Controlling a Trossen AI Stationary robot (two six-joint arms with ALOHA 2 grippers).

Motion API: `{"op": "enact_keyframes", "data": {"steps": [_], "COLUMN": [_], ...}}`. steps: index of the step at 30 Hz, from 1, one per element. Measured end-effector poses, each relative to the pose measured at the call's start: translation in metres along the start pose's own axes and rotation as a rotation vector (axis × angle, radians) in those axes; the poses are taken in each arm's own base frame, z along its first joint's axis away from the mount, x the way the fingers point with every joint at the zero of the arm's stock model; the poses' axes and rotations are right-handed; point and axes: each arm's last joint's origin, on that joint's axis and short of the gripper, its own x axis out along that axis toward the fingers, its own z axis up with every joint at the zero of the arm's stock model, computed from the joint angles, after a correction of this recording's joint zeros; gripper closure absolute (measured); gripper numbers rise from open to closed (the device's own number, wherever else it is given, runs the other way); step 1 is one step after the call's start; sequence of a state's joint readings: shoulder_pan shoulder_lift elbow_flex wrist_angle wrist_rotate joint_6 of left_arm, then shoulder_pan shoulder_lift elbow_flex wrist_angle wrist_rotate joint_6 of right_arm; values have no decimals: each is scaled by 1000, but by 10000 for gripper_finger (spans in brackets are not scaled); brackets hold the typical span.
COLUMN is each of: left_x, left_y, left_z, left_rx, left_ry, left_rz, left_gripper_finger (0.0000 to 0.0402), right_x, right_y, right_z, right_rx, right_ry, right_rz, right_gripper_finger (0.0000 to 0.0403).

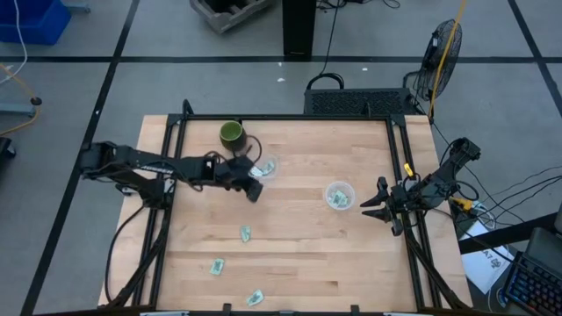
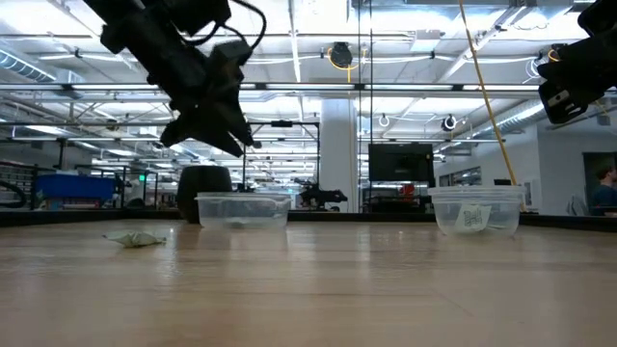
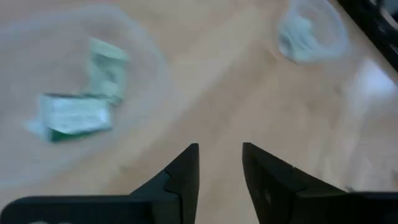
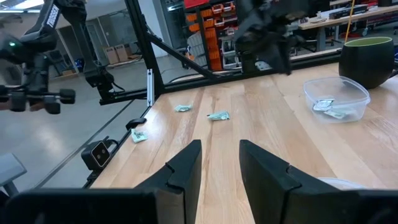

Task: Pick and place items into bin
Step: Put the top light green stevia packet into the left transparent bin

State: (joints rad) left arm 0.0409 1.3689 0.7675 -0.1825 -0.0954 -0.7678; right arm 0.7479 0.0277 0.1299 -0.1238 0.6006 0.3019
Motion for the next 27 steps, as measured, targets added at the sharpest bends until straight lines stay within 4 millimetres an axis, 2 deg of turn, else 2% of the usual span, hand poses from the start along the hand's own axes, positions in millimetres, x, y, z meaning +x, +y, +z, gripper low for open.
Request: {"op": "enact_keyframes", "data": {"steps": [4, 16, 21, 27], "left_x": [-3, -16, -25, -33], "left_y": [-16, -48, -49, -52], "left_z": [-18, -66, -91, -110], "left_rx": [36, -79, -153, -191], "left_ry": [68, 224, 308, 282], "left_rz": [-59, -114, -10, 54], "left_gripper_finger": [268, 266, 236, 199], "right_x": [0, 0, 0, 0], "right_y": [0, 0, 0, 0], "right_z": [0, 0, 0, 0], "right_rx": [0, 0, 0, 0], "right_ry": [0, 0, 0, 0], "right_rz": [0, 0, 0, 0], "right_gripper_finger": [303, 303, 303, 303]}}
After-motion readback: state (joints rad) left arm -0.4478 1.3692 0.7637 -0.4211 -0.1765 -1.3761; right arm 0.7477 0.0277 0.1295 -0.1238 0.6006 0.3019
